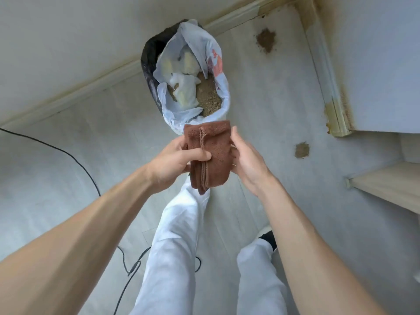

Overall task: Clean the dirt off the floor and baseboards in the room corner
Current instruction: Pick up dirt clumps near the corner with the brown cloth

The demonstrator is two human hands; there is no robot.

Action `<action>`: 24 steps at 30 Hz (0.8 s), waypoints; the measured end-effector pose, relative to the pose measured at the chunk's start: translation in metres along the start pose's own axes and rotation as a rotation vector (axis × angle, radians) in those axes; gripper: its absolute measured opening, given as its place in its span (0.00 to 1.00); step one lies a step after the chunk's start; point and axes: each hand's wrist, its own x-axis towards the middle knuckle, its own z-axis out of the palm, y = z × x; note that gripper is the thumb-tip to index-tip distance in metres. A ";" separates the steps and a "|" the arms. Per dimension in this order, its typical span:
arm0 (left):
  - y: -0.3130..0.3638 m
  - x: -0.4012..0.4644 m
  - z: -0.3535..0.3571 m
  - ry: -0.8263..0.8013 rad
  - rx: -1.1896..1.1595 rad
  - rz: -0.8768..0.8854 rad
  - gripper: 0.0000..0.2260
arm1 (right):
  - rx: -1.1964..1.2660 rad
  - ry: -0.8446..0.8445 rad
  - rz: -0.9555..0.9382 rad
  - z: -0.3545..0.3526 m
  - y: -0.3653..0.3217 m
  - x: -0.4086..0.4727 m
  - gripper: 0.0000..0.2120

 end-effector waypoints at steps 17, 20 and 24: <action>-0.065 -0.048 0.205 0.132 -0.057 0.203 0.15 | -0.116 0.123 -0.369 -0.148 0.070 -0.143 0.30; -0.080 -0.036 0.205 0.147 -0.012 0.254 0.16 | -0.103 0.086 -0.347 -0.153 0.082 -0.132 0.33; -0.104 -0.006 0.204 0.210 0.057 0.249 0.10 | -0.086 0.095 -0.373 -0.145 0.101 -0.107 0.17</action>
